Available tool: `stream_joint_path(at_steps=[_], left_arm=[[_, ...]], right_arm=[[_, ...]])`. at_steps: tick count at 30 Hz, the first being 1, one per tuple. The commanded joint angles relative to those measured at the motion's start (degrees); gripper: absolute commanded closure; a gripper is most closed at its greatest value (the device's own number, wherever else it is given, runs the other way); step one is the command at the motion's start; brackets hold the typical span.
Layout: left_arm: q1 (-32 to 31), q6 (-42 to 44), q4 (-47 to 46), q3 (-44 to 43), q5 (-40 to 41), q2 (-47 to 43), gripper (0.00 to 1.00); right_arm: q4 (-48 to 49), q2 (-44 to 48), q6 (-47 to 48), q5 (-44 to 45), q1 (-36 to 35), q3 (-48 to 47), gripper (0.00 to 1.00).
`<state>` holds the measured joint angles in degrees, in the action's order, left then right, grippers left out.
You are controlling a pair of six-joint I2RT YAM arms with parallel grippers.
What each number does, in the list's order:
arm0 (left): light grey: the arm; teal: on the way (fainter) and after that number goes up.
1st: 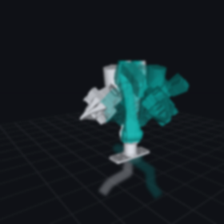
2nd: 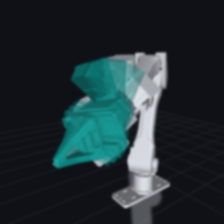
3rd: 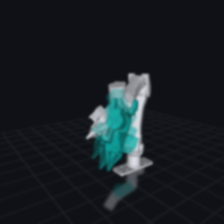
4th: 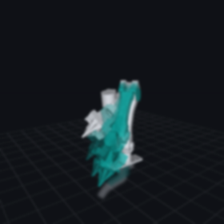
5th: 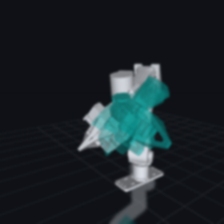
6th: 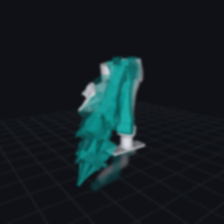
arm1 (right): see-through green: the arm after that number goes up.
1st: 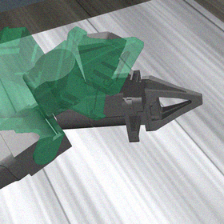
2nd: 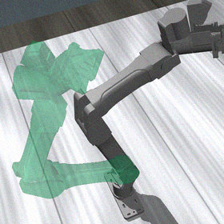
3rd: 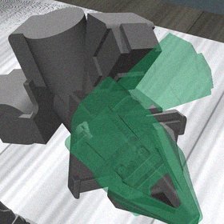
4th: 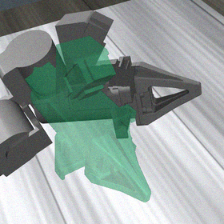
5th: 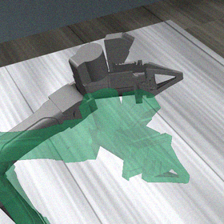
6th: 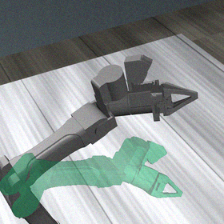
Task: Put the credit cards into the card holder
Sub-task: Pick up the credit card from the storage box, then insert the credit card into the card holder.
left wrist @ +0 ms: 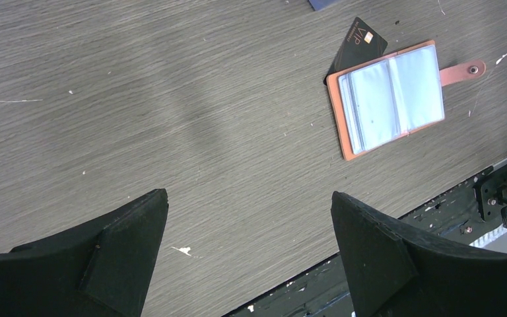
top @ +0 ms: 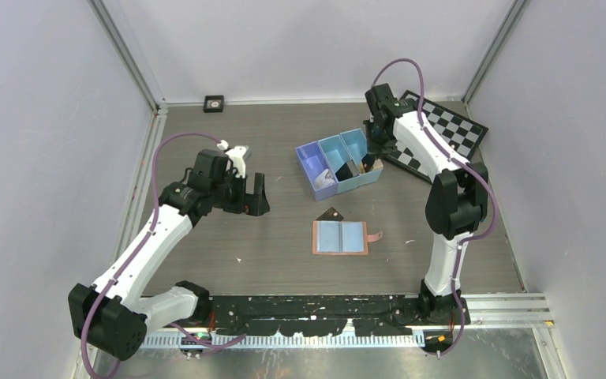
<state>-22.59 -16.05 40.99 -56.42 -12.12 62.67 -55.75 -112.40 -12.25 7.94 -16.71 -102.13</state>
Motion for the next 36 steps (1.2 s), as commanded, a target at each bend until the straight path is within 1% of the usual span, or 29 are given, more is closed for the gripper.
stream_joint_path(at_steps=[1, 5, 10, 13, 17, 20, 24, 27, 31, 36], left_arm=[[0.0, 0.7, -1.1, 0.0, -1.7, 0.0, 0.03], [0.0, 0.9, -1.6, 0.3, -2.9, -0.1, 0.04], [-0.5, 2.5, -3.5, 1.2, -7.0, -0.7, 0.07], [-1.4, 3.2, -5.0, 2.0, -9.2, -1.6, 0.08], [-2.5, 3.7, -6.4, 2.6, -12.0, -2.2, 0.09], [-3.7, 3.9, -7.9, 2.9, -16.9, -2.1, 0.11], [-6.7, 4.0, -11.6, 3.5, -26.3, -2.2, 0.12], [-9.1, 4.2, -13.5, 4.2, -30.5, -2.5, 0.12], [-11.1, 3.4, -15.9, 5.1, -36.0, -1.9, 0.12], [-13.2, 2.3, -17.8, 5.3, -40.3, -0.9, 0.12]], right_arm=[[-0.3, 5.4, -0.2, -1.4, -0.1, -2.1, 0.99], [-1.4, 10.0, -0.9, -4.2, -1.4, -2.4, 1.00], [-3.6, 17.9, -1.5, -5.1, -5.7, -0.8, 1.00], [-4.1, 22.5, -2.2, -6.8, -8.8, 2.7, 1.00], [-4.3, 28.1, -3.6, -12.5, -12.6, 10.0, 1.00], [-3.8, 31.6, -4.5, -18.5, -16.1, 14.9, 0.99], [-2.0, 34.8, -4.8, -30.0, -20.3, 20.8, 1.00], [0.7, 37.1, -4.7, -38.9, -22.5, 24.2, 0.99], [2.1, 38.9, -4.0, -48.5, -25.3, 25.6, 1.00], [4.3, 40.4, -3.3, -55.9, -27.1, 26.4, 1.00]])
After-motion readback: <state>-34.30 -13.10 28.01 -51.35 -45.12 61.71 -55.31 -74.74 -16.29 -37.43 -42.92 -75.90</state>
